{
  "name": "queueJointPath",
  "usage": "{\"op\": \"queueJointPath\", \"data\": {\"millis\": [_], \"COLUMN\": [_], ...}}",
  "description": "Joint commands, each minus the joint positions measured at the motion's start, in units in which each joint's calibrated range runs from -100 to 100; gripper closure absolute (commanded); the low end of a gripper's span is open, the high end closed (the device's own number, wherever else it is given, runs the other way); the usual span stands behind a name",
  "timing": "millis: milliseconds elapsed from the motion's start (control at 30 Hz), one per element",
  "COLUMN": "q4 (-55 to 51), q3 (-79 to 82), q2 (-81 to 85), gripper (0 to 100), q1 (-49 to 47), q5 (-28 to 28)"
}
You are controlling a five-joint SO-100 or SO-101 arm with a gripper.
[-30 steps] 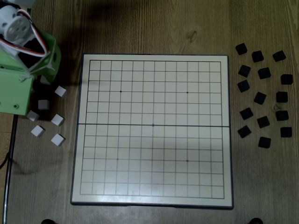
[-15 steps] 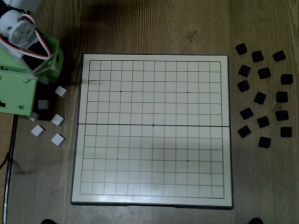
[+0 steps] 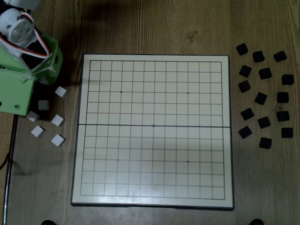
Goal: Grasp a White stone and put it on the board on position (0,0).
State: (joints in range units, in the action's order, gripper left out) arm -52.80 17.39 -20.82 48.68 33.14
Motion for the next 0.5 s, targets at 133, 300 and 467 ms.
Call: {"op": "queueJointPath", "data": {"millis": [133,300,467], "q4": [0.42,-0.24,-1.40], "q3": [-0.29,-0.29,0.29], "q2": [1.70,3.65,6.11], "gripper": [94,94,94], "q1": [-0.30,-0.48,-0.75], "q5": [0.54,1.17,2.49]}}
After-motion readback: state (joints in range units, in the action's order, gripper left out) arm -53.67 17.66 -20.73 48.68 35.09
